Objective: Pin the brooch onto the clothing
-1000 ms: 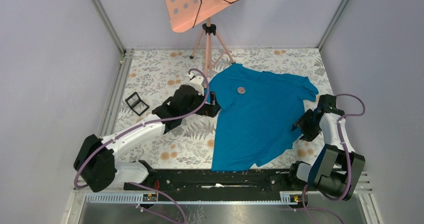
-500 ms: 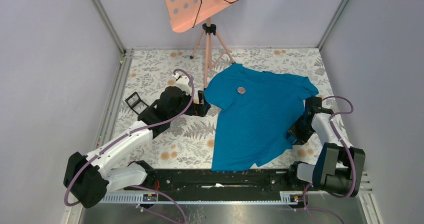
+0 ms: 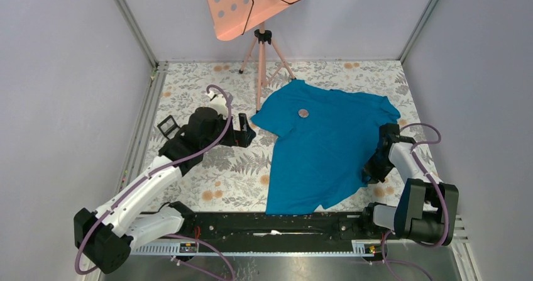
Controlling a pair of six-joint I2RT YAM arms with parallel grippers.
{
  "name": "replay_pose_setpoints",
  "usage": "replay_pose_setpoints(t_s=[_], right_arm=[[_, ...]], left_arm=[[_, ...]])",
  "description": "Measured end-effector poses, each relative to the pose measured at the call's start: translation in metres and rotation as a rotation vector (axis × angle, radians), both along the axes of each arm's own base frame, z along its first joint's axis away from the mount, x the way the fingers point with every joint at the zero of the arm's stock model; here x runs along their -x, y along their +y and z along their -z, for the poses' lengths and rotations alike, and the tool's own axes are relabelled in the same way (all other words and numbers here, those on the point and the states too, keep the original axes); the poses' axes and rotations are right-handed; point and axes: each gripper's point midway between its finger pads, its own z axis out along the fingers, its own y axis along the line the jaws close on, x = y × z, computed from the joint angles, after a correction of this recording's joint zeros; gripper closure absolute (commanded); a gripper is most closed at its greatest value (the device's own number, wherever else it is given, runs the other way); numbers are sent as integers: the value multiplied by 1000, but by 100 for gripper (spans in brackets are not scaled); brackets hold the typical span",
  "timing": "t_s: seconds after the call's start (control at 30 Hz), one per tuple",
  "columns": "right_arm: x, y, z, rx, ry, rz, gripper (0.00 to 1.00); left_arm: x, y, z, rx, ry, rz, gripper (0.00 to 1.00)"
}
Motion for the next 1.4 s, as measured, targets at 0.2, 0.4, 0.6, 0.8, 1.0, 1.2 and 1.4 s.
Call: replay_pose_setpoints(t_s=[0.2,0.4,0.6,0.8,1.0,1.2,1.4], right_arm=[[2,0,2,2,17,-6,100],[3,4,-8,7,7,-24,100],[-1,14,-39,-4,-92,-26,100],[10,7,-63,51,-106,-25,100],[29,0,-77,98,-88,-11,100],[42,-7,-84,141,-61,-5,100],[47,-8,-85,149,-51,1,30]], left_arm=[[7,6,-18,21,-25,14,1],[17,15,-17,-27,-13,38,1],[28,26,-18,-66,-23,54,1],[32,29,-20,-77,-35,62,1],[34,32,-22,-87,-47,68,1],[35,35,-22,-93,-47,68,1],[34,38,-22,-95,-50,56,1]])
